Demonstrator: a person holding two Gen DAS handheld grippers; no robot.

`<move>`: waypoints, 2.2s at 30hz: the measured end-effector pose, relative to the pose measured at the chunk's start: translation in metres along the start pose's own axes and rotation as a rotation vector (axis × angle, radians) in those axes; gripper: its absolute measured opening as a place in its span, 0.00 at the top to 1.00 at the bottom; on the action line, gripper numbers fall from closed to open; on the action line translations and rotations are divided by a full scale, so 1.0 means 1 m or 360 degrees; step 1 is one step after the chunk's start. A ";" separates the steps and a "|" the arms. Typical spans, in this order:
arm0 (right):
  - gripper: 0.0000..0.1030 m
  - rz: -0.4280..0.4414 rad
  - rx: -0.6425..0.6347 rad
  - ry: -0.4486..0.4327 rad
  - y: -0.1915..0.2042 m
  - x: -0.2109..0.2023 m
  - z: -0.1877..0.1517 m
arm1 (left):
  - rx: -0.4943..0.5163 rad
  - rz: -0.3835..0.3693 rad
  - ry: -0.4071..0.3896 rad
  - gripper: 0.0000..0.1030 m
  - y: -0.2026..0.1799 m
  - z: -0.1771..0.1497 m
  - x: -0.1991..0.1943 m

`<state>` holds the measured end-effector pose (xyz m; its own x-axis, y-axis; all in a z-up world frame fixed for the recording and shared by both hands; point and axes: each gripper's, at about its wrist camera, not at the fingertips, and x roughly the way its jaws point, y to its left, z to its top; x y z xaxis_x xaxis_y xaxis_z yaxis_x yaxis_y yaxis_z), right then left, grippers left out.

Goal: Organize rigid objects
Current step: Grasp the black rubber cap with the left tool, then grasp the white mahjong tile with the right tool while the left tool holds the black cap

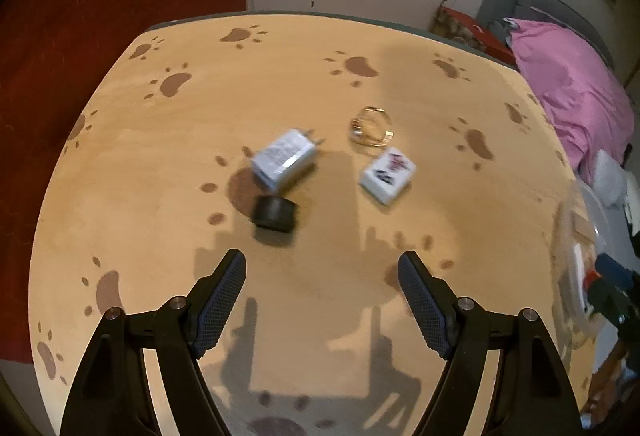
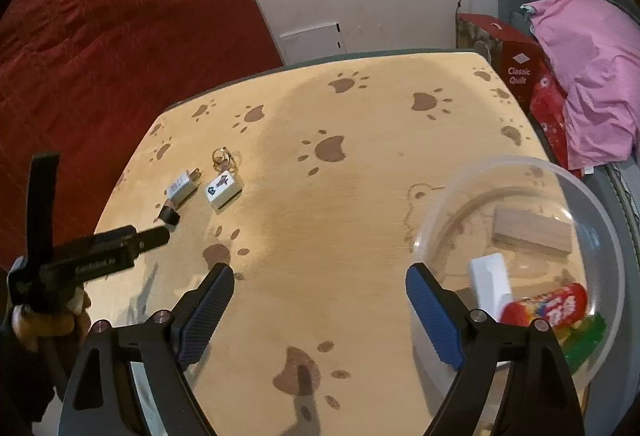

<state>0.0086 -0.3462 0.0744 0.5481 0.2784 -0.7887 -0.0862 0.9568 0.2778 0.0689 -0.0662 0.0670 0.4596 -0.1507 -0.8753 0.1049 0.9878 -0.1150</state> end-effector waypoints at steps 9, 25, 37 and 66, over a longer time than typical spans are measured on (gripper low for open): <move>0.12 -0.0012 -0.0032 0.0045 0.026 0.019 0.003 | 0.0010 -0.0016 0.0035 0.37 0.022 0.016 0.026; 0.12 -0.0021 -0.0132 0.0103 0.063 0.057 0.017 | 0.0066 -0.0094 0.0014 0.70 0.037 0.018 0.034; 0.12 0.0007 -0.0292 0.0096 0.100 0.101 0.046 | 0.0036 -0.0115 -0.0030 0.70 0.058 0.006 0.005; 0.54 -0.0046 -0.0435 0.0193 0.127 0.143 0.055 | 0.0001 -0.0196 -0.0031 0.70 0.078 -0.008 -0.009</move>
<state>0.1216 -0.1892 0.0268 0.4516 0.2428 -0.8586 -0.3016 0.9472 0.1092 0.0659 0.0124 0.0622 0.4603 -0.2718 -0.8451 0.1621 0.9617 -0.2210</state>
